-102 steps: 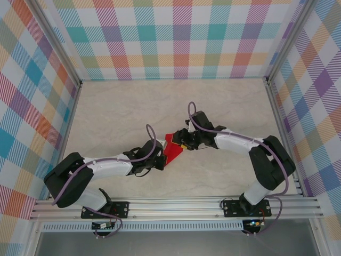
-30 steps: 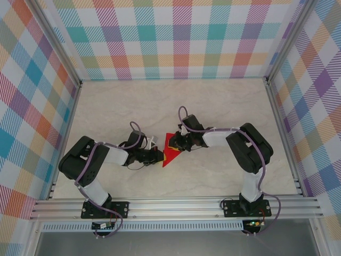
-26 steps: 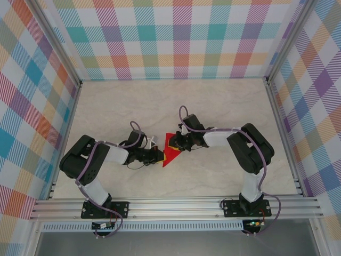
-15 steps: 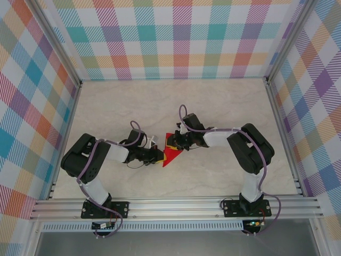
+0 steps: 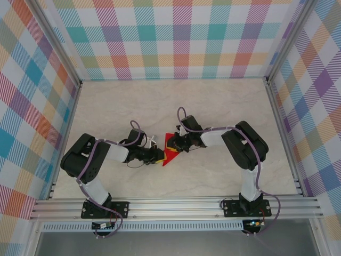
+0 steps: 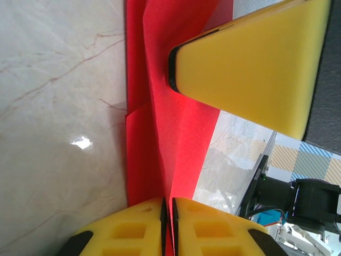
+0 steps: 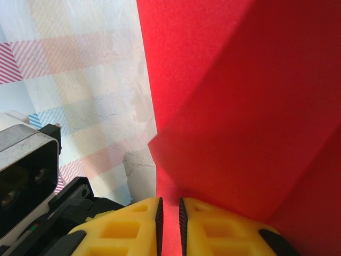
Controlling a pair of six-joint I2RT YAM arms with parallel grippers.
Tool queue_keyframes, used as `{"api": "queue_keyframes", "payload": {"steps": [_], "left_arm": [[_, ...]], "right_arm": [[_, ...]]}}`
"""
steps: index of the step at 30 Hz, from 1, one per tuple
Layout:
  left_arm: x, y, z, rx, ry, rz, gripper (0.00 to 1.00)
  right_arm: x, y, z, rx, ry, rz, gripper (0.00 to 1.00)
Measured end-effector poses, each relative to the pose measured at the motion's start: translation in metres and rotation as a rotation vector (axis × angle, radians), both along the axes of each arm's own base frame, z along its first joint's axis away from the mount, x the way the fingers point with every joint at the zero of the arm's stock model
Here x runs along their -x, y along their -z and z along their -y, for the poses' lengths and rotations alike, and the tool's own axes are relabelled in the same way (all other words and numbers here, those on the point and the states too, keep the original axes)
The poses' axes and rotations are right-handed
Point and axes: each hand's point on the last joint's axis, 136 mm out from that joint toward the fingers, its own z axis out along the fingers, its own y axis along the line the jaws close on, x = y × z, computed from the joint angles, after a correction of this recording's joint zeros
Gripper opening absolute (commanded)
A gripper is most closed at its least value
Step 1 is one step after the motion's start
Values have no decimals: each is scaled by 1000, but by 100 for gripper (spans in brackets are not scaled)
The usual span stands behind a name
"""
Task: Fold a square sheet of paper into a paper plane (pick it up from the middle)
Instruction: Fourth fold the wing at the center of the table.
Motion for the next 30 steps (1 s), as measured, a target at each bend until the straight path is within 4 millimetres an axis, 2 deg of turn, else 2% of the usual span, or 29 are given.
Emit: {"api": "queue_keyframes", "payload": {"steps": [8, 14, 21, 30], "left_arm": [[-2, 3, -4, -29, -22, 10, 0], [-2, 4, -4, -38, -30, 6, 0], [-3, 5, -5, -42, -53, -14, 0], [-4, 5, -5, -36, -74, -32, 0]], "right_arm": [[0, 0, 0, -1, -1, 0, 19], [-3, -5, 5, 4, 15, 9, 21], [-16, -30, 17, -23, 54, 55, 21], [-10, -32, 13, -48, 27, 39, 21]]}}
